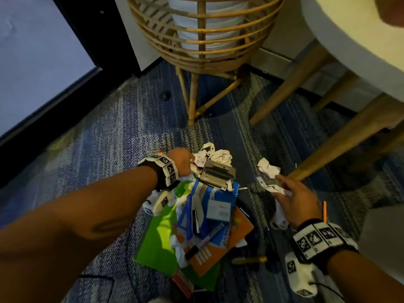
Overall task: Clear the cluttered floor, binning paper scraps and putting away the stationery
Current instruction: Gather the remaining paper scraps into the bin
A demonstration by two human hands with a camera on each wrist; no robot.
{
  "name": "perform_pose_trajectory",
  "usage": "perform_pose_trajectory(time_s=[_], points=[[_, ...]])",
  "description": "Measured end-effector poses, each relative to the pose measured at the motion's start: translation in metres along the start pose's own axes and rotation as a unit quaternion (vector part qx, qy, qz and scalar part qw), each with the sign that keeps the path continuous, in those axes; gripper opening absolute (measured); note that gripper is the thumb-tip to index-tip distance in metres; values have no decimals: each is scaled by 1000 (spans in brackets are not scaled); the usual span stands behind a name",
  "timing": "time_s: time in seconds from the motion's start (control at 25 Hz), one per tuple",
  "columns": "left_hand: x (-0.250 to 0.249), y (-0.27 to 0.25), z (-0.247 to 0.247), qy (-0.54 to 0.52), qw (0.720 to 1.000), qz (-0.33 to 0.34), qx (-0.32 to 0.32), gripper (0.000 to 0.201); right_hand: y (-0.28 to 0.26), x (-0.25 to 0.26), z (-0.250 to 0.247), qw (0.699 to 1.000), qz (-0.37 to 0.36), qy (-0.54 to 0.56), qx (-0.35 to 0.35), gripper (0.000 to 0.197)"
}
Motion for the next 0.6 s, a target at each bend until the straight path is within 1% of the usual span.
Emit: perform_pose_trajectory(time_s=[0.12,0.16,0.2,0.24,0.28,0.36,0.4,0.48,0.56,0.6], points=[[1,10,-17,-39,995,2,-94,26,13,-7,16,1000,21,10,6,32],[3,11,-16,-63,991,-5,-116,33,17,-11,22,1000,26,15,7,28],[7,12,-12,-87,988,-18,-123,43,20,-11,27,1000,25,-1,8,23],[11,14,-3,-98,989,-33,-109,56,22,-12,33,1000,17,-10,12,19],[16,16,9,-93,991,-45,-80,70,23,-14,41,999,20,-12,28,17],[21,19,38,-69,996,-52,-8,90,22,-21,55,996,54,11,65,18],[21,19,51,-52,997,-51,25,94,21,-23,59,994,65,19,80,20],[23,18,71,-8,996,-53,70,97,23,-21,63,996,58,19,72,25],[27,16,80,42,995,-57,77,94,30,-14,65,993,25,-54,104,18],[29,16,79,68,994,-53,70,87,34,-13,68,988,17,-98,117,18]])
Point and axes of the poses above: each hand's wrist, its own y-axis towards the middle knuckle, its own z-axis out of the palm, x = y × z, the point moved 7 cm from there along y, towards the middle knuckle, and after that the axes turned 4 degrees about -y, right-handed, at the moved point
